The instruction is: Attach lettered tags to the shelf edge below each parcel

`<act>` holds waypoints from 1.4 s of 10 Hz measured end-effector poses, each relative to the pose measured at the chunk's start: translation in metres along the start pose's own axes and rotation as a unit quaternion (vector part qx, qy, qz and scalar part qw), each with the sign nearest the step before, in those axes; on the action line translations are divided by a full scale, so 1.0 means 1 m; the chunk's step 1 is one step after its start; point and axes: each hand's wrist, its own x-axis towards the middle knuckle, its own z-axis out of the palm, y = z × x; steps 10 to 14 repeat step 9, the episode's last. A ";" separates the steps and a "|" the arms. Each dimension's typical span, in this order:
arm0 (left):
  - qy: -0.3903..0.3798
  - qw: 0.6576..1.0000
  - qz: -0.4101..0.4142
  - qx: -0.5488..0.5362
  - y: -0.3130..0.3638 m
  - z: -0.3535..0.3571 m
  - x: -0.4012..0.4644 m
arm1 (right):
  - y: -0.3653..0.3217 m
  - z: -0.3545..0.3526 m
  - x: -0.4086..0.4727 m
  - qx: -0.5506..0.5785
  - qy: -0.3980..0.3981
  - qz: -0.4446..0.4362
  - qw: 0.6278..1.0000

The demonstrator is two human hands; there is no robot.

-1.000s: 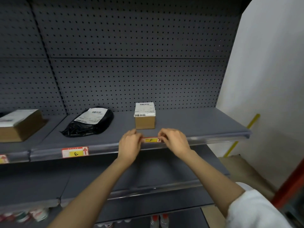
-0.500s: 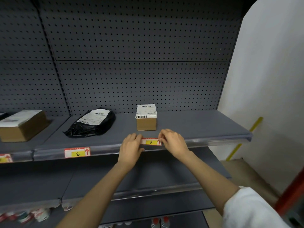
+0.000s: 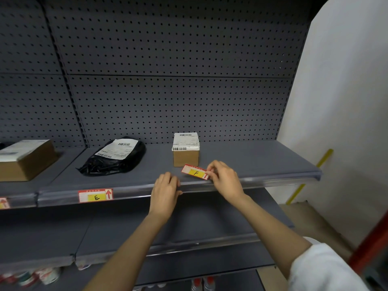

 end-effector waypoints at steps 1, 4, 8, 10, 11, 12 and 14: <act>0.005 1.000 0.008 -0.009 -0.002 -0.002 -0.003 | 0.000 0.000 -0.001 0.020 -0.012 -0.004 1.000; 0.010 0.999 0.035 -0.009 -0.004 -0.015 -0.007 | -0.003 0.006 0.002 -0.090 -0.098 -0.089 0.987; 0.013 0.999 0.021 -0.032 -0.018 -0.048 -0.026 | -0.021 0.000 0.002 -0.199 -0.106 -0.151 0.962; 0.016 1.000 0.018 0.009 -0.033 -0.070 -0.032 | -0.041 0.002 0.004 -0.205 -0.084 -0.155 0.963; 0.016 1.000 0.018 0.009 -0.033 -0.070 -0.032 | -0.041 0.002 0.004 -0.205 -0.084 -0.155 0.963; 0.016 1.000 0.018 0.009 -0.033 -0.070 -0.032 | -0.041 0.002 0.004 -0.205 -0.084 -0.155 0.963; 0.016 1.000 0.018 0.009 -0.033 -0.070 -0.032 | -0.041 0.002 0.004 -0.205 -0.084 -0.155 0.963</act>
